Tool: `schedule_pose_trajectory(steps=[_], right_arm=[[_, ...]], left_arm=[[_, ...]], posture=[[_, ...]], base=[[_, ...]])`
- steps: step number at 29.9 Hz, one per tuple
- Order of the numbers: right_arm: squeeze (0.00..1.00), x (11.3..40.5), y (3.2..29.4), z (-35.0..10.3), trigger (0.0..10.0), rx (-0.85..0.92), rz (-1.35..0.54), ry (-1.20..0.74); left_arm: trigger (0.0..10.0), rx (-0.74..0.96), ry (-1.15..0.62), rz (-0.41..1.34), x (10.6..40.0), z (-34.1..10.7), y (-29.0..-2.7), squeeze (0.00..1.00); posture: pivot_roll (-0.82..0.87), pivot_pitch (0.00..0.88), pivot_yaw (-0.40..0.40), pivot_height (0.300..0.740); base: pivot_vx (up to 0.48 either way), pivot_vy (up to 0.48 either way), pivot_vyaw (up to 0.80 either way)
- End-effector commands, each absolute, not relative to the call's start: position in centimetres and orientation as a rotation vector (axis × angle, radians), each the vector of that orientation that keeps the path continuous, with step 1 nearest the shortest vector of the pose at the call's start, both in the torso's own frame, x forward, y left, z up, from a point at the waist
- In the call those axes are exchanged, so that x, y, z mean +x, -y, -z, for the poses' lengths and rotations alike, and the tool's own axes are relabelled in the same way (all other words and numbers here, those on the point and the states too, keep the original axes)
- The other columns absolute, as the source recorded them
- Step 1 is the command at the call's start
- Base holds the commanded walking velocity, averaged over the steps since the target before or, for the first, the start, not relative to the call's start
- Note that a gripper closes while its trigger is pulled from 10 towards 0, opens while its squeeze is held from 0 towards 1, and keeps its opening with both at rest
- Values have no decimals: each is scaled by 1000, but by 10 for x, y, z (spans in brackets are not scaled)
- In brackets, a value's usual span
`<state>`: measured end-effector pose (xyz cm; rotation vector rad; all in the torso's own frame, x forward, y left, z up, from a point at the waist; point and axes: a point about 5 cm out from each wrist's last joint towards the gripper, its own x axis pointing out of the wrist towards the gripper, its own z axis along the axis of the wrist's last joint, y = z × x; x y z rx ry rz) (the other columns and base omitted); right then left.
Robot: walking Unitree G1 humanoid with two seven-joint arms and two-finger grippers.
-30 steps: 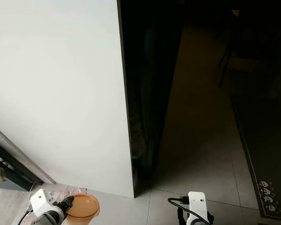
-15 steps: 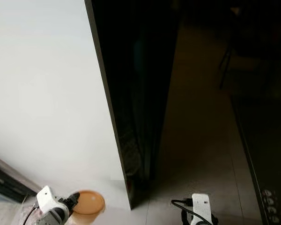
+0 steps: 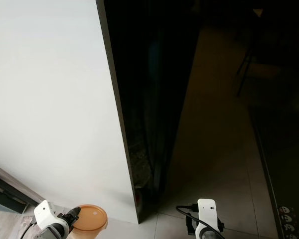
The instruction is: Restocking fridge
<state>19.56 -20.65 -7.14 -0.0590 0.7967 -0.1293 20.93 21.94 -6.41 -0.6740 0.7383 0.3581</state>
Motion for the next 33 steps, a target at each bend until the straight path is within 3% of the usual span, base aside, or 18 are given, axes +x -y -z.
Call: schedule_pose_trajectory(steps=[1, 9, 18, 22, 33], right_arm=[[0, 210, 207, 60, 10000, -83, 132, -676], [0, 241, 206, 26, 10000, -157, 98, -381], [0, 242, 204, 22, 10000, -186, 81, -341], [0, 278, 174, -55, 10000, -216, -25, 124], [0, 282, 157, -85, 10000, -210, -111, 227]], left_arm=[[10000, -667, -760, -363, 205, 67, -220, 0], [10000, -662, -759, -361, 206, 66, -221, 0], [10000, -661, -759, -359, 206, 66, -221, 0], [10000, -664, -752, -360, 208, 65, -220, 0], [10000, -672, -754, -361, 206, 67, -217, 0]], posture=[[-11, 41, 9, 740], [-25, 43, 12, 740], [-25, 43, 12, 740], [-35, 35, 2, 740], [-31, 35, -5, 740]], base=[[0, 0, 0], [0, 0, 0], [0, 0, 0], [0, 0, 0], [0, 0, 0]])
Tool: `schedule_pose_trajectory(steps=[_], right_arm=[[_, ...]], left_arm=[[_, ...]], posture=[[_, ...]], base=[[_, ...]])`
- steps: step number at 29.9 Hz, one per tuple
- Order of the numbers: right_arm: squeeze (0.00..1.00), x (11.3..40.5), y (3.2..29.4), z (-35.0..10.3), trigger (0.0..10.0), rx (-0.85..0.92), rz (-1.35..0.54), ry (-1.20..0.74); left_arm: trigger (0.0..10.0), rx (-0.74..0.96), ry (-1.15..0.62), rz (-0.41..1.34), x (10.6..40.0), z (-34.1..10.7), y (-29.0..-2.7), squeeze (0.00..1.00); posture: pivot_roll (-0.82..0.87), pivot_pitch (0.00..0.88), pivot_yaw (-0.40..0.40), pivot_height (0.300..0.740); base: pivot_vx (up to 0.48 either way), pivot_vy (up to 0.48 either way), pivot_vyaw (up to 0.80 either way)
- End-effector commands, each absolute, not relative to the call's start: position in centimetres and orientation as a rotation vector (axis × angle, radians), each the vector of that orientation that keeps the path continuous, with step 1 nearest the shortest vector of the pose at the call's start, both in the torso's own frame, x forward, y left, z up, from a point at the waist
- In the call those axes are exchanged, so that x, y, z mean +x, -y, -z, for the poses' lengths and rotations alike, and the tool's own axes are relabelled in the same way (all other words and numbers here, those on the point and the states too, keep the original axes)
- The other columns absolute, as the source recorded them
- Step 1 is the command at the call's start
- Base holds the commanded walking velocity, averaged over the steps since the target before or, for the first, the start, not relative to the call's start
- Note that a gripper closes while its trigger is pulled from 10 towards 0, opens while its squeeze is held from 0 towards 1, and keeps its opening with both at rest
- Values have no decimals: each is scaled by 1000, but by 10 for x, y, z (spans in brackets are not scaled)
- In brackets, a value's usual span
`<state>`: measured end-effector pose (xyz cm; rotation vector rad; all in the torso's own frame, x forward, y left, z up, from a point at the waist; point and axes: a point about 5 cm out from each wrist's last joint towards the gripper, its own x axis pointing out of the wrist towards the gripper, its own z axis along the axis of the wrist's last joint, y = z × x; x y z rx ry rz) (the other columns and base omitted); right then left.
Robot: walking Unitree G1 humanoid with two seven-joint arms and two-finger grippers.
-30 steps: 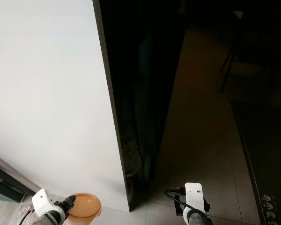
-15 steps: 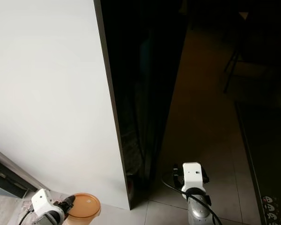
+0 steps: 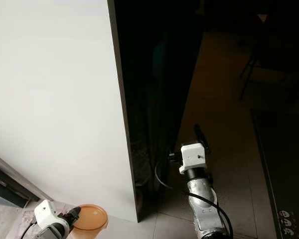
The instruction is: Restocking fridge
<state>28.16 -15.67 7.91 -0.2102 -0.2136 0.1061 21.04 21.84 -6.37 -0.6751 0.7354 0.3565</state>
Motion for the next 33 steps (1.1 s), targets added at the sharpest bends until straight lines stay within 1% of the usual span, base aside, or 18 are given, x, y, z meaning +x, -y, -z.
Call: schedule_pose_trajectory(steps=[1, 6, 9, 12, 13, 16, 24, 28, 33], right_arm=[[0, 281, 155, -85, 10000, -207, -132, 219], [0, 287, 153, -89, 10000, -177, -164, 204], [0, 300, 152, -88, 10000, -157, -183, 155], [0, 305, 152, -90, 10000, -183, -188, 147], [0, 312, 153, -91, 10000, -183, -177, 128], [0, 318, 155, -95, 10000, -174, -167, 134], [0, 320, 152, -92, 10000, -161, -215, 112], [0, 320, 147, -88, 10000, -141, -269, 94], [0, 319, 146, -88, 10000, -140, -282, 95]], left_arm=[[10000, -671, -756, -363, 205, 67, -217, 0], [10000, -670, -758, -365, 205, 67, -217, 0], [10000, -669, -757, -363, 205, 67, -217, 0], [10000, -668, -758, -360, 206, 67, -216, 0], [10000, -667, -757, -360, 206, 67, -216, 0], [10000, -668, -757, -359, 206, 67, -216, 0], [10000, -664, -758, -363, 205, 67, -217, 0], [10000, -662, -755, -362, 205, 67, -218, 0], [10000, -662, -755, -359, 206, 67, -217, 0]], posture=[[-31, 35, -5, 740], [-33, 38, -4, 740], [-35, 35, -3, 740], [-31, 36, -2, 740], [-31, 32, -3, 740], [-26, 34, -2, 740], [-27, 31, 2, 740], [-26, 29, 0, 740], [-30, 31, 0, 740]], base=[[0, 0, 0], [0, 0, 0], [0, 0, 0], [0, 0, 0], [0, 0, 0], [0, 0, 0], [0, 0, 0], [0, 0, 0], [0, 0, 0]])
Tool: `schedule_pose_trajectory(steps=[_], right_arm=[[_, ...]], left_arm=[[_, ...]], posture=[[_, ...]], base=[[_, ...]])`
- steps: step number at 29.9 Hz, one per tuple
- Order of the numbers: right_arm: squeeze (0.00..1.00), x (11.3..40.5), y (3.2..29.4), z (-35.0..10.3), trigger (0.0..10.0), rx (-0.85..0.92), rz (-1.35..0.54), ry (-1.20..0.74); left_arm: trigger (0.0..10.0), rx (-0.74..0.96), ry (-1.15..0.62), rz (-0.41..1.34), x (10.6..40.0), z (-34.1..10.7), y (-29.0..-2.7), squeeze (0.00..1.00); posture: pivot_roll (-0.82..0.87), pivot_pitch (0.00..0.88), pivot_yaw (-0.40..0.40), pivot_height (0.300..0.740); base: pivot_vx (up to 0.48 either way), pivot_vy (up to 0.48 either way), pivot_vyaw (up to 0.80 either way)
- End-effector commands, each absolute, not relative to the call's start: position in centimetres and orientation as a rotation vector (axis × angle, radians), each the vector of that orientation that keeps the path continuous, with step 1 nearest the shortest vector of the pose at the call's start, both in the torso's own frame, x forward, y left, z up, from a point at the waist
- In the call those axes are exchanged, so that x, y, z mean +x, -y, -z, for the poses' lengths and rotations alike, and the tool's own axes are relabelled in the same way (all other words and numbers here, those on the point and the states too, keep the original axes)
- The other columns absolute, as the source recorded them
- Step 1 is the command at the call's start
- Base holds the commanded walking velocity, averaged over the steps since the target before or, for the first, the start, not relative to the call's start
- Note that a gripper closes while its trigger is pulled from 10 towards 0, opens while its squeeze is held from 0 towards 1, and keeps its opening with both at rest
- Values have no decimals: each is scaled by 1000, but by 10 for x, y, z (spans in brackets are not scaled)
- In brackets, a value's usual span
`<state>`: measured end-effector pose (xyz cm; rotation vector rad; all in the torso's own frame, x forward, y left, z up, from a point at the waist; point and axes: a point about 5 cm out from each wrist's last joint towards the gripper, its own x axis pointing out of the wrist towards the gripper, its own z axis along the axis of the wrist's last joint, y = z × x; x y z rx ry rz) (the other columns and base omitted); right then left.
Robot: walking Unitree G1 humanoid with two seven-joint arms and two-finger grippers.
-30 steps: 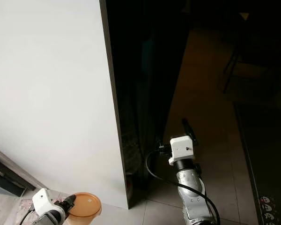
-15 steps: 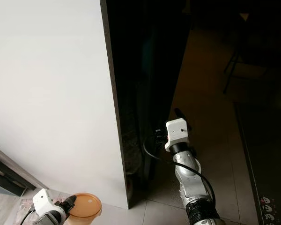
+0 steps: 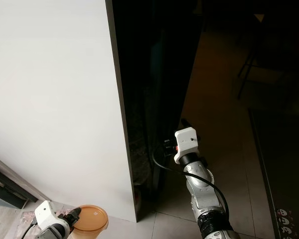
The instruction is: Restocking fridge
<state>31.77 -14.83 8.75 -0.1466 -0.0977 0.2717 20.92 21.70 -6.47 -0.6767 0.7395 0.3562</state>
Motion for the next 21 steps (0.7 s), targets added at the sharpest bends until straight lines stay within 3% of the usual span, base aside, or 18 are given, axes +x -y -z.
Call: schedule_pose_trajectory(steps=[1, 21], right_arm=[[0, 321, 146, -88, 10000, -138, -283, 92], [0, 344, 148, -102, 10000, -169, -262, 101]], left_arm=[[10000, -662, -756, -358, 206, 67, -216, 0], [10000, -657, -759, -362, 205, 68, -216, 0]], posture=[[-30, 32, -1, 740], [-24, 38, -3, 740]], base=[[0, 0, 0], [0, 0, 0]])
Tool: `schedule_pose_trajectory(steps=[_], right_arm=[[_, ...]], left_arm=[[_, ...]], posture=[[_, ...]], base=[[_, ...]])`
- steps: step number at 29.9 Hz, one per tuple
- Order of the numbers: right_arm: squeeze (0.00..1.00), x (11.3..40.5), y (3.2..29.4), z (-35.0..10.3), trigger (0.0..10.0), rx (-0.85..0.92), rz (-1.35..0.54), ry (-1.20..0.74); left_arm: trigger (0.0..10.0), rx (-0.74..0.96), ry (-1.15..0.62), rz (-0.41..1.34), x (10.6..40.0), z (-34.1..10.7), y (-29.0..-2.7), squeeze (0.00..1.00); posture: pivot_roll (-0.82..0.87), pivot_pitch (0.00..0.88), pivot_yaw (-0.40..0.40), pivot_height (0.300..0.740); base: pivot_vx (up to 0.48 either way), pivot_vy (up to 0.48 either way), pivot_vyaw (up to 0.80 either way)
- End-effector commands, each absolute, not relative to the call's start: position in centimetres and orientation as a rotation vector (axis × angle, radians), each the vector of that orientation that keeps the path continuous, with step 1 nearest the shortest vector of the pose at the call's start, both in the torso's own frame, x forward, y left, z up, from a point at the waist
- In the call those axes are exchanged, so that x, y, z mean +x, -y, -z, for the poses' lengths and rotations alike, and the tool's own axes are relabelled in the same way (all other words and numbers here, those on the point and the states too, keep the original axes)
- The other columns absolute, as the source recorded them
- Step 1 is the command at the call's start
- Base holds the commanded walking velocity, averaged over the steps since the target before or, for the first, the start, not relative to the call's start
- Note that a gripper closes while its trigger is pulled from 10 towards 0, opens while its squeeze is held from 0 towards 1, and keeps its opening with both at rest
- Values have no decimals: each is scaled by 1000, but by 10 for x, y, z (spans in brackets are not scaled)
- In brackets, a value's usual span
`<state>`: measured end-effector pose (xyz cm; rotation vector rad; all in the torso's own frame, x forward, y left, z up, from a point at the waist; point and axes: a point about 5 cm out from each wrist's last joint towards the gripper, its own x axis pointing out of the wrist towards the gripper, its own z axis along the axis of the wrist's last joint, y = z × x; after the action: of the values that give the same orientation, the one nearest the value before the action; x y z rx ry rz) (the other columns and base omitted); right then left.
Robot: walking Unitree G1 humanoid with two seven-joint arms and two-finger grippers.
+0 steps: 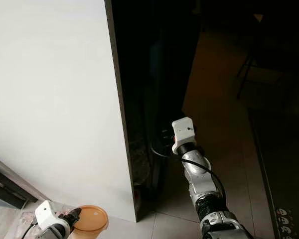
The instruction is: Restocking fridge
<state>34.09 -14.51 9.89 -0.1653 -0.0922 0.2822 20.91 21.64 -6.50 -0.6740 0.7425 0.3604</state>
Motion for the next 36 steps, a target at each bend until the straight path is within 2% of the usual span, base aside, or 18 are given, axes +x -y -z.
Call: schedule_pose_trajectory(steps=[1, 23, 32, 34, 36], right_arm=[[0, 344, 148, -101, 10000, -173, -252, 98], [0, 327, 178, -79, 10000, -218, -66, 58], [0, 305, 214, -54, 10000, -230, 113, -43], [0, 291, 237, -39, 10000, -218, 215, -128], [0, 286, 243, -33, 10000, -220, 239, -160]], left_arm=[[10000, -657, -759, -362, 205, 68, -216, 0], [10000, -656, -766, -355, 204, 69, -213, 0], [10000, -656, -771, -351, 203, 69, -212, 0], [10000, -654, -772, -351, 203, 69, -212, 0], [10000, -653, -773, -352, 203, 69, -212, 0]], posture=[[-24, 38, -3, 740], [-29, 39, -5, 740], [-36, 39, -3, 740], [-37, 39, -3, 740], [-35, 38, -3, 740]], base=[[0, 0, 0], [0, 0, 0], [0, 0, 0], [0, 0, 0], [0, 0, 0]])
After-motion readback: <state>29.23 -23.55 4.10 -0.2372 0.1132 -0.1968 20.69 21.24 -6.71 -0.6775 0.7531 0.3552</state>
